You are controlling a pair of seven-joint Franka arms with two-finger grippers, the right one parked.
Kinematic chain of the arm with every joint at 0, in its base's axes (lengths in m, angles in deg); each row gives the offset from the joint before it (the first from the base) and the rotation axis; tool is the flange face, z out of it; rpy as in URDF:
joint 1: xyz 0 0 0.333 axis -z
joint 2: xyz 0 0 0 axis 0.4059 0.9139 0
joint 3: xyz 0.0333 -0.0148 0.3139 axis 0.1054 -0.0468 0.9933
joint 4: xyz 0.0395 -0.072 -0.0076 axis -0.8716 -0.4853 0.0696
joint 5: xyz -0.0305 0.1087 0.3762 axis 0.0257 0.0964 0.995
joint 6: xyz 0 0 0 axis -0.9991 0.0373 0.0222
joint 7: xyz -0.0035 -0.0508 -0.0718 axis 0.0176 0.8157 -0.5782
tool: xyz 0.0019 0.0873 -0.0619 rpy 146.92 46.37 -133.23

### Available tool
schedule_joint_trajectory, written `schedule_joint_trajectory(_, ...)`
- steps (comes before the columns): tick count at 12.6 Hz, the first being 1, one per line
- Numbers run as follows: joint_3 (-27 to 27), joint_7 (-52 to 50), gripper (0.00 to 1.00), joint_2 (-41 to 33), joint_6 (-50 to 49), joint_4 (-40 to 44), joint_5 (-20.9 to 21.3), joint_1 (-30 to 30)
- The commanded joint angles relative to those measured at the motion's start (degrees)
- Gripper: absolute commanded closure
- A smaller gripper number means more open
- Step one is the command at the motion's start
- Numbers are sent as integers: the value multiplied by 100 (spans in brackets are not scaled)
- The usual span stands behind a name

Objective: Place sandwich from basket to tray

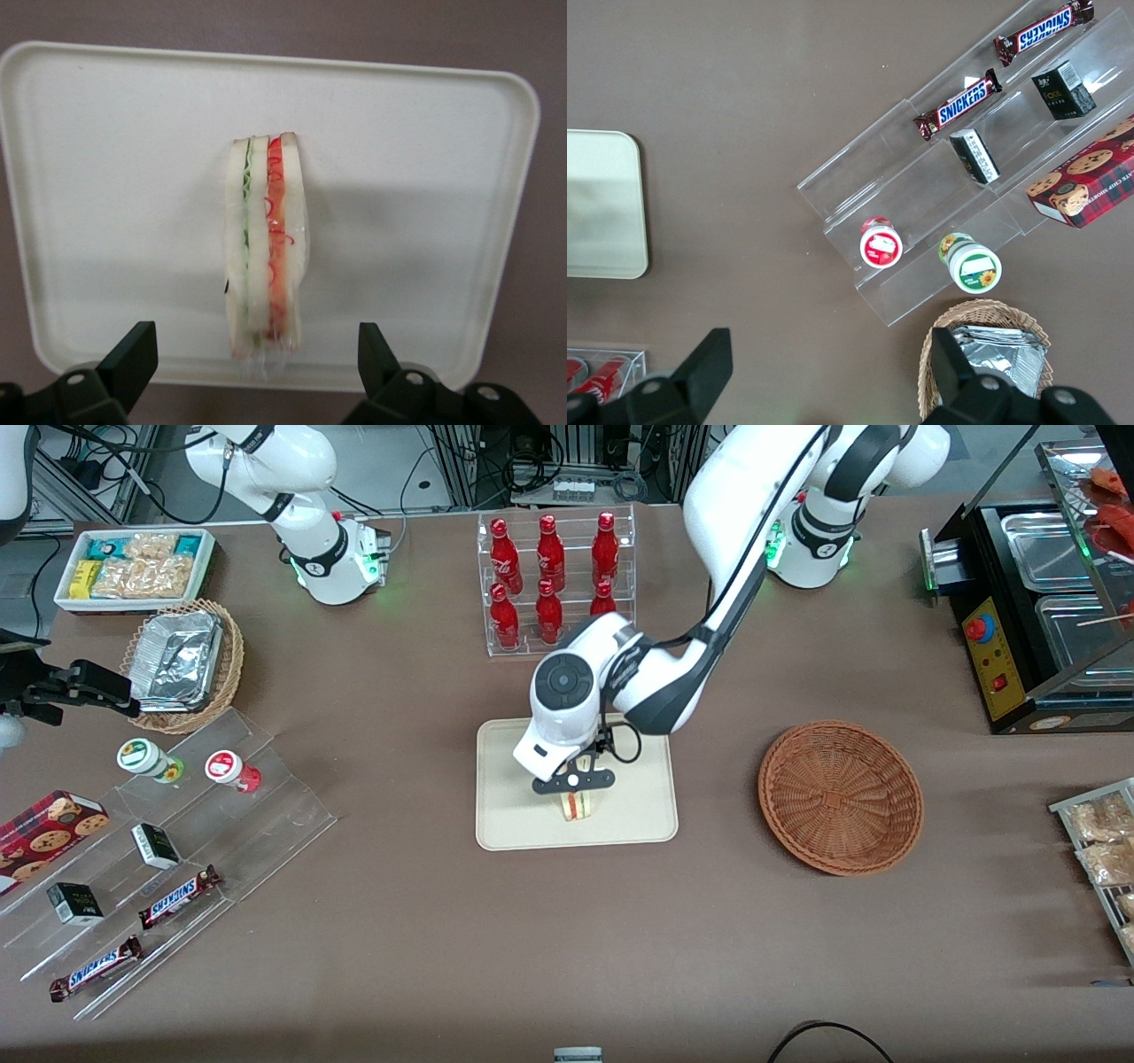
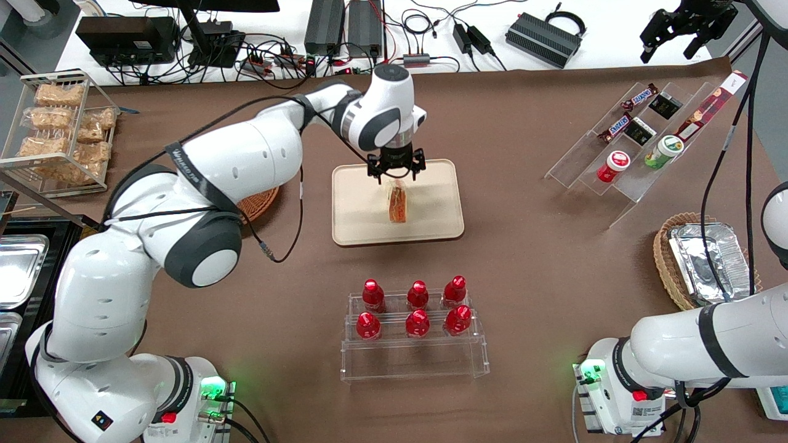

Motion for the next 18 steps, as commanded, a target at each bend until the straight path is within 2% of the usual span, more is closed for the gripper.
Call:
schedule_joint_trajectory(1, 40, -21, 0, -421, -560, 126, -72, -87)
schedule_joint_trajectory(4, 57, 338, 0, -903, -771, 57, -72, -411)
schedule_joint_trajectory(6, 66, 453, 0, -1185, -1270, 13, -63, -693)
schedule_joint_trajectory(8, 57, 873, 0, -1405, -1492, -40, -98, -1202)
schedule_joint_trajectory(12, 57, 1848, 0, -1949, -1695, -628, -160, -1826)
schedule_joint_trajectory(18, 66, 3632, 0, -3250, -1896, -1858, -99, -2986)
